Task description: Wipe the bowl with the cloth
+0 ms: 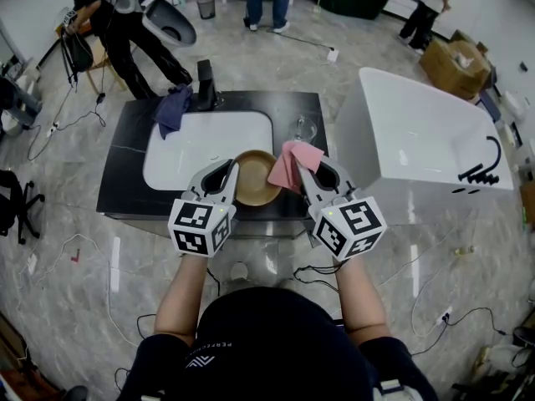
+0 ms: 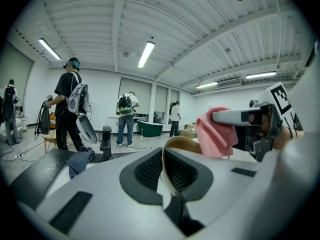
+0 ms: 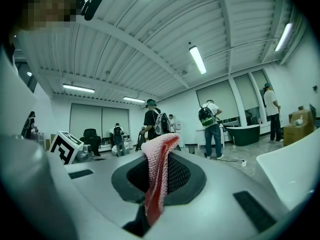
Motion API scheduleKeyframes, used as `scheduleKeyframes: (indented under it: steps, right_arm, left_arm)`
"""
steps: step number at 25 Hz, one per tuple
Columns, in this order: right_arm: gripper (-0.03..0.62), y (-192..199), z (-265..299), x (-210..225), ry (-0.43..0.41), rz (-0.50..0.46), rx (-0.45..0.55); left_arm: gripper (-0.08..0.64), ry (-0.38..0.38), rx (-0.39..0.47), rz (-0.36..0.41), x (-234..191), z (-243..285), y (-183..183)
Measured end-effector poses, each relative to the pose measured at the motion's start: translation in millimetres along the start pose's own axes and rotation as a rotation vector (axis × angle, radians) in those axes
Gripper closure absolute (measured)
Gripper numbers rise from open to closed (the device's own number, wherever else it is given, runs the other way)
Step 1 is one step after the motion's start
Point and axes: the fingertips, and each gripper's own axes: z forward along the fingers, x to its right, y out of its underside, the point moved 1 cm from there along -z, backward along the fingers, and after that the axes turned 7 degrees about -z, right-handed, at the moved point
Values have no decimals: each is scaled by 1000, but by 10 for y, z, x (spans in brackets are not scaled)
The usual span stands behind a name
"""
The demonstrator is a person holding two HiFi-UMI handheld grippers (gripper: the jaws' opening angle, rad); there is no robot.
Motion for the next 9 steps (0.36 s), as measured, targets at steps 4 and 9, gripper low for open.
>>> scheduleKeyframes:
  steps: [4,9]
  right_arm:
    - [551,23,-8,30,23,12,8]
    - [549,97,25,6,34,25,-3]
  left_arm:
    - [541,-5,-1,-2,-10,-8,12]
    - [543,-15,3,-6,-80,-32,18]
